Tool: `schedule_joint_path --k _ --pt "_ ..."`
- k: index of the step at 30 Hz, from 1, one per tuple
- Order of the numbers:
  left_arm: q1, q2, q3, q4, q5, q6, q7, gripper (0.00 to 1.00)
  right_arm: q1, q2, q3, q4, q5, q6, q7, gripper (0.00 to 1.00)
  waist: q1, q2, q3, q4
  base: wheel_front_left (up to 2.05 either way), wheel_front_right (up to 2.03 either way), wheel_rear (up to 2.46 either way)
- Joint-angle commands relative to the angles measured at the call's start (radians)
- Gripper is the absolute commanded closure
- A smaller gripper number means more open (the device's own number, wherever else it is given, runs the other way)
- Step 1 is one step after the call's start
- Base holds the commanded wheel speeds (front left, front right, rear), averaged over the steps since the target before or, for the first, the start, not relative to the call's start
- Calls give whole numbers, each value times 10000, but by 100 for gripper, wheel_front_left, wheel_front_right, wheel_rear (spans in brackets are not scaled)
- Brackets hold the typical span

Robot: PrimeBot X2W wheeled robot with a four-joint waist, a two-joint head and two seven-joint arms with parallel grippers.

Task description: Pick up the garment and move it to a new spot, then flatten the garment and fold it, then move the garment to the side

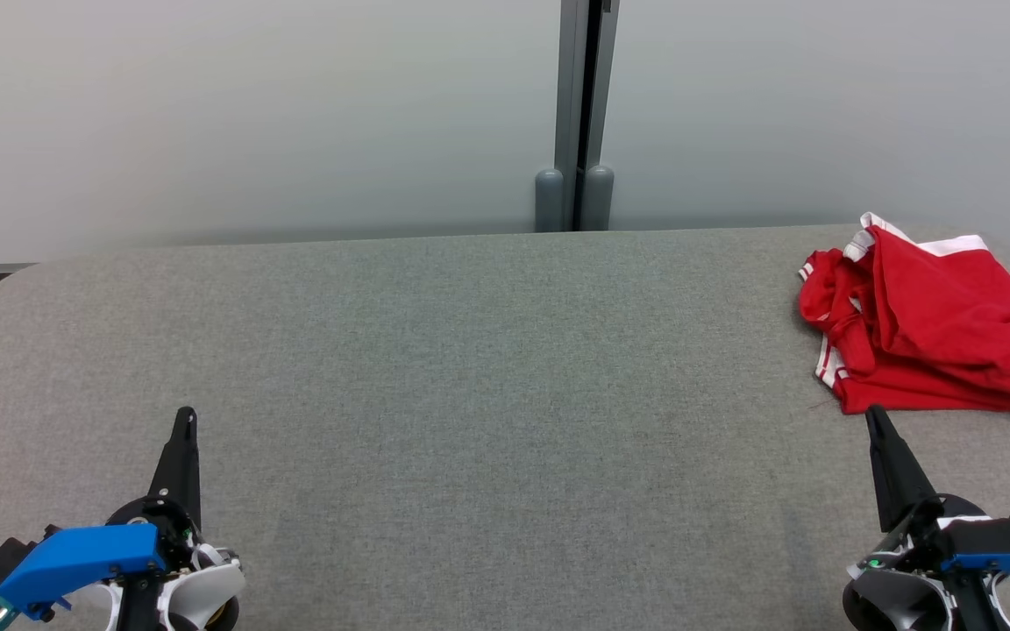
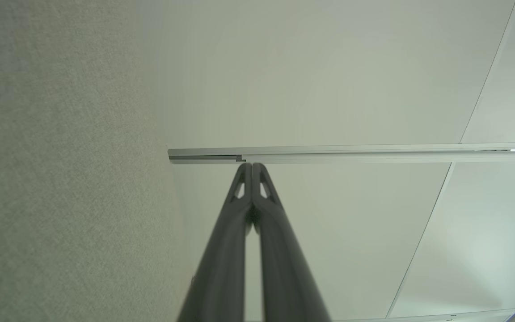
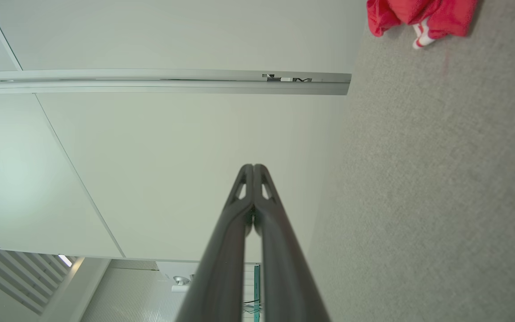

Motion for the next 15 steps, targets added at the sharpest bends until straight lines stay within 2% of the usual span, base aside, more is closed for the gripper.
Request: schedule_joint_path --k 1,15 --pt "-97 -26 15 -42 -24 -37 41 100 -120 -58 -30 17 26 4 35 100 0 -1 0 1 0 0 0" --pt "-97 -26 14 -42 -25 -37 40 100 -115 -58 -29 17 27 4 34 100 0 -1 0 1 0 0 0"
